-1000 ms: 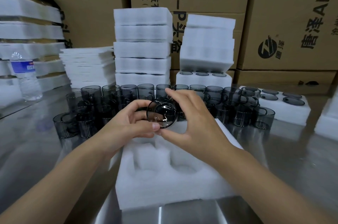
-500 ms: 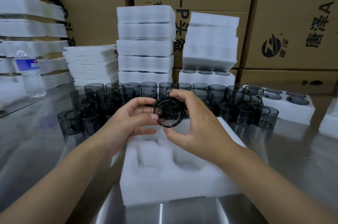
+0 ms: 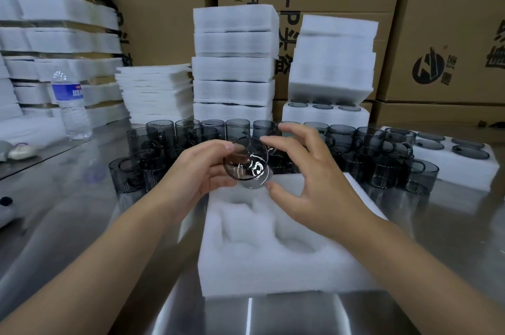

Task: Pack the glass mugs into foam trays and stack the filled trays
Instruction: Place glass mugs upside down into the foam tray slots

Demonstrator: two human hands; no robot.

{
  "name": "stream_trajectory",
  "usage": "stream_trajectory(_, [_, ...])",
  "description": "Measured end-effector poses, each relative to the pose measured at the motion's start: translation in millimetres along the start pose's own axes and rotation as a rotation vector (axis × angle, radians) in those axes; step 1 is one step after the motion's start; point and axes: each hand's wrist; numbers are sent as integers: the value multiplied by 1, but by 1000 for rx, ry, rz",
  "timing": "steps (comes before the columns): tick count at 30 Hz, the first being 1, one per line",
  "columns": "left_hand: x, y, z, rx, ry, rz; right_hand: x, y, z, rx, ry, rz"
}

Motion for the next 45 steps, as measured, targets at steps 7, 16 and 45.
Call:
stream_trajectory(7, [1,0,2,-137,77,214,0,-2,1,33,-135,399])
stream_trajectory(16, [0,0,-3,-70,21,218,-1,0,-1,234,-249,600])
stream_trajectory(45, [10,-11,-8,169,-167,849,6,1,-5,375,-153,385])
Point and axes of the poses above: each hand's wrist, its own z-axis towards the middle knuckle, its own y-axis out of the back of the hand, x = y × z, and after that the axes turned 7 degrees about x, right-handed
